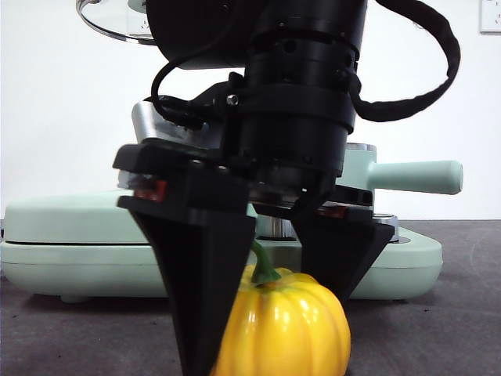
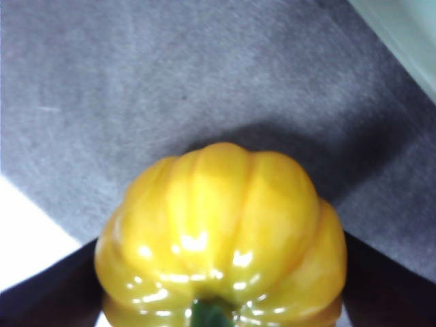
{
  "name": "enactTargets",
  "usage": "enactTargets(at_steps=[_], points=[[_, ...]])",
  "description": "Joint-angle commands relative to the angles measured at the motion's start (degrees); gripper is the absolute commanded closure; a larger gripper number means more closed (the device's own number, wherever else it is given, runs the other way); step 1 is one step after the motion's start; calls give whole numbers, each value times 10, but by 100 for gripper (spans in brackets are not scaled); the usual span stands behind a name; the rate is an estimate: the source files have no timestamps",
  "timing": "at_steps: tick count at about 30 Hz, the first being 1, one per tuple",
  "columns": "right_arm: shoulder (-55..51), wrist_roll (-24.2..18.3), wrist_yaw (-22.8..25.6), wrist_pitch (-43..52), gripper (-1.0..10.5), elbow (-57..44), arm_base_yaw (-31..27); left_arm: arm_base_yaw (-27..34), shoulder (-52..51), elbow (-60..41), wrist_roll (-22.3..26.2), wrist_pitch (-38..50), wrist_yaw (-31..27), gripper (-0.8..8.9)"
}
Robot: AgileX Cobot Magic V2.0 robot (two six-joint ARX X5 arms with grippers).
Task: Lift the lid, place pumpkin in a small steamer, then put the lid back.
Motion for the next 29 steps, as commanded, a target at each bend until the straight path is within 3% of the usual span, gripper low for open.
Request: enactTargets(at_steps=[1,7,12,15,23,29], points=[[9,-7,0,2,683,11,6,0,-3,17,5,13,2,798],[9,-57,-18,-61,683,44,-16,11,-3,17,8,14,2,798],[10,-107,-19,-211,682,157,-68,27,-3,17,5,18,2,798],[11,-116,-18,-273,681,237,-111,33,-3,17,3,18,2,798],[49,-143,-17,-340,679,444,-229,35,-3,9,3,19,2,798],[114,-151,-17,-339,679,551,-281,35,-2,6,3,20,2,798]])
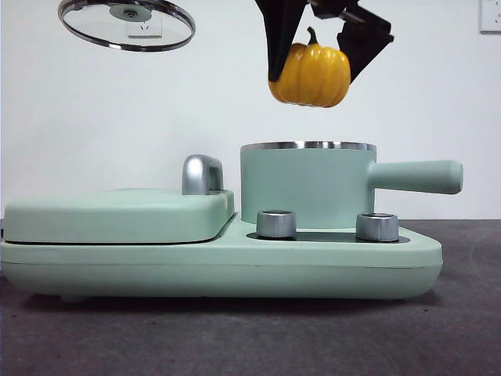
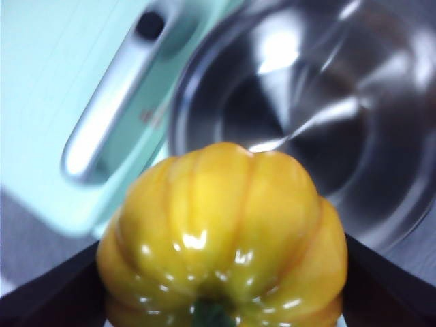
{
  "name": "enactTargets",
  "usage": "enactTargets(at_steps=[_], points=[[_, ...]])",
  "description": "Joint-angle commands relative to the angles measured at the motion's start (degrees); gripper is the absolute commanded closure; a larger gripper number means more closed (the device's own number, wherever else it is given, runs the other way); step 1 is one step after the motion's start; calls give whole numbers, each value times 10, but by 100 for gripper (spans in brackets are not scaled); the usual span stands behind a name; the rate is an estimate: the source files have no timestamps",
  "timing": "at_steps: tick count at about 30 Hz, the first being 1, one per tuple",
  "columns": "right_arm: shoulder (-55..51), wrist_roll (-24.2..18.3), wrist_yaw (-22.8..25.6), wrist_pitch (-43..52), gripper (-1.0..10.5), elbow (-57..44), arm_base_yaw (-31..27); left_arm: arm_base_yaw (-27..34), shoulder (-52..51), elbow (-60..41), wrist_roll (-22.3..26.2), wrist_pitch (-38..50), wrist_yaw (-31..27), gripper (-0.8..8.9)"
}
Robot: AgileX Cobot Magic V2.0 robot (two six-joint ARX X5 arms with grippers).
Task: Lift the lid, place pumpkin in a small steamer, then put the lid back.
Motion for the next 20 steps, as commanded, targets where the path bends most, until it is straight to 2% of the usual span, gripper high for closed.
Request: enactTargets(at_steps=[1,15,20], points=[[47,-16,-1,-16,679,48,-7,-2,-2,12,2,17,2,798],[165,-32,6,22,679,72,-20,1,-2,12,2,15,2,798],[190,-32,29,31,679,71,-20,1,-2,12,2,15,2,798]])
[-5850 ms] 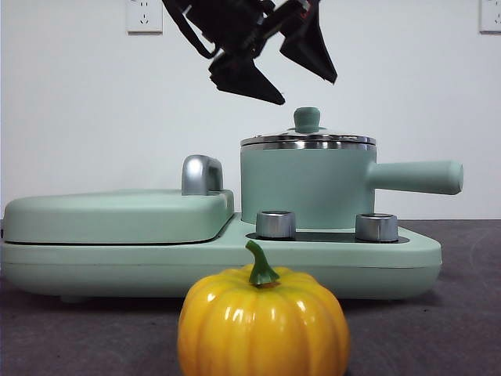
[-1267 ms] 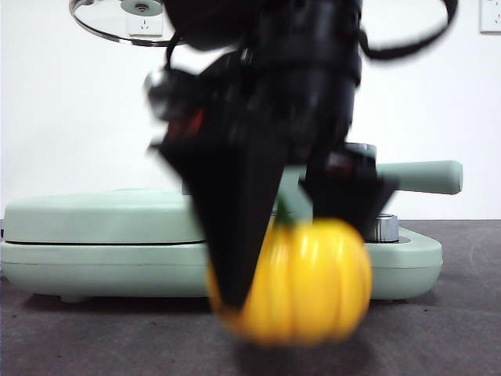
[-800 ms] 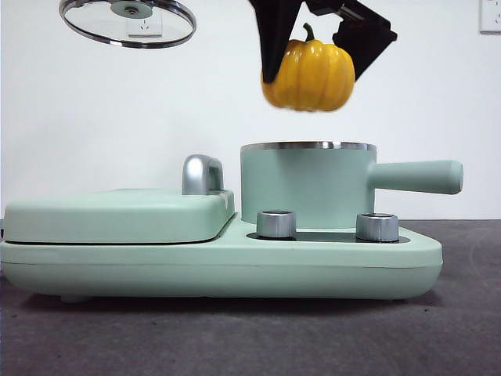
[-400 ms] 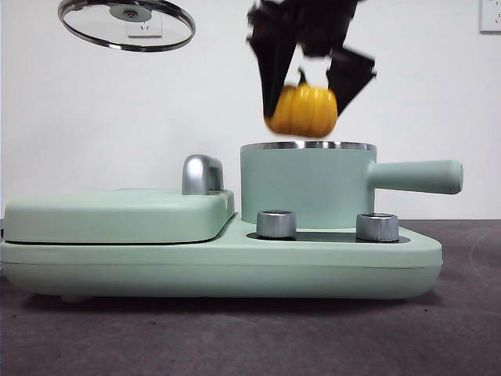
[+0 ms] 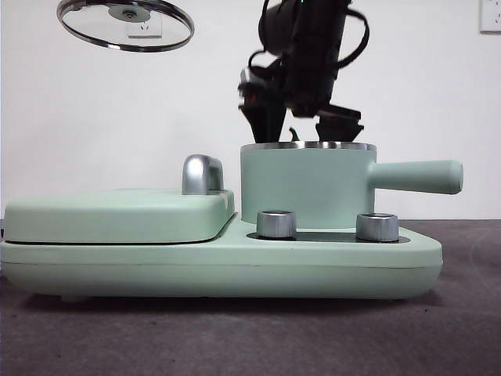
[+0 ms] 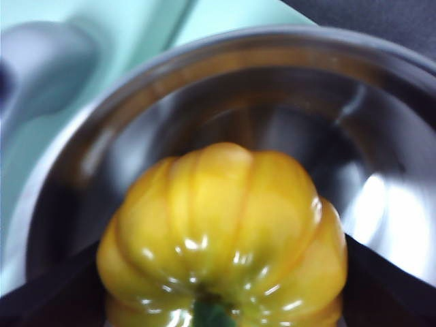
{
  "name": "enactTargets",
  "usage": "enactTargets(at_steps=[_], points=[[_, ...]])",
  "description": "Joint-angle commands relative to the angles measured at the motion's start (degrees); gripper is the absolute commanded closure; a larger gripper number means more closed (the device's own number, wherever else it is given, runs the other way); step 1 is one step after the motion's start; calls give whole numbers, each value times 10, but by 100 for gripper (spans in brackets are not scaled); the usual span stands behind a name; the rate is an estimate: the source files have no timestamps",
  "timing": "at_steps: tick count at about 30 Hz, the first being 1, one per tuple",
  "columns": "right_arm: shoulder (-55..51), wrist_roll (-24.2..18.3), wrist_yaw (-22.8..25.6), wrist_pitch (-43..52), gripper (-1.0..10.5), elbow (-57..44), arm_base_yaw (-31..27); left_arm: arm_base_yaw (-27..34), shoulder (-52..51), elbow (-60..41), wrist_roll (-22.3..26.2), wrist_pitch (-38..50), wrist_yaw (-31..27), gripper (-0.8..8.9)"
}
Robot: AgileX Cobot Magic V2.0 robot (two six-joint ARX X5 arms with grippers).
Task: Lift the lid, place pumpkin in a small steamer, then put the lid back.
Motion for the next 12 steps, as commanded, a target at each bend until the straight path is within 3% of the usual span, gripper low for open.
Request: enactTargets(at_steps=[1,12], points=[[25,-6,15,6,679,14,3,-1,-2,12,2,15,2,798],[49,-5,29,-13,679,14,3,-1,-2,12,2,14,2,798]])
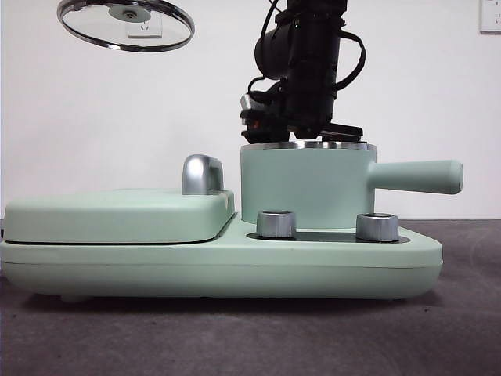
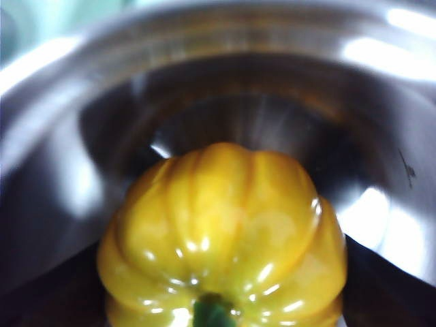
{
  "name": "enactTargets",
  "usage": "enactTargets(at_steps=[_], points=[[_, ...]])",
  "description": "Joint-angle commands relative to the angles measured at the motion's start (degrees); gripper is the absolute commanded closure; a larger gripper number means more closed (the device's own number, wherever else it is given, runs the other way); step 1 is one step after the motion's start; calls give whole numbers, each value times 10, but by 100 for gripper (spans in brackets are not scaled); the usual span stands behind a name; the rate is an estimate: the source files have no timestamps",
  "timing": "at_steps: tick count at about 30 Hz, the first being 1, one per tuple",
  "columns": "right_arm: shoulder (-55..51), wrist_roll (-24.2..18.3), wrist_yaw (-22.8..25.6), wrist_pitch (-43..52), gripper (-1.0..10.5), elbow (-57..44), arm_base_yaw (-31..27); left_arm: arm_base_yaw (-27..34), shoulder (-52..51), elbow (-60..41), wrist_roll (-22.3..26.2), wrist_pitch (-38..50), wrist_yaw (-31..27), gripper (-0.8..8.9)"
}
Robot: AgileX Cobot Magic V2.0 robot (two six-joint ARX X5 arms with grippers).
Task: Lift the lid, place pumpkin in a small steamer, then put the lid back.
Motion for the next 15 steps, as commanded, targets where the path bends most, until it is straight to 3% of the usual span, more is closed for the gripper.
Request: enactTargets(at_steps=[1,3,8,15], points=[[20,-5,5,-1,678,14,3,-1,-2,12,2,14,2,798],[20,-5,5,-1,675,14,3,-1,-2,12,2,14,2,798],[20,-5,5,-3,542,14,3,-1,-2,12,2,15,2,798],[20,-1,6,0,508,17,5,-1,-2,12,2,15,2,798]])
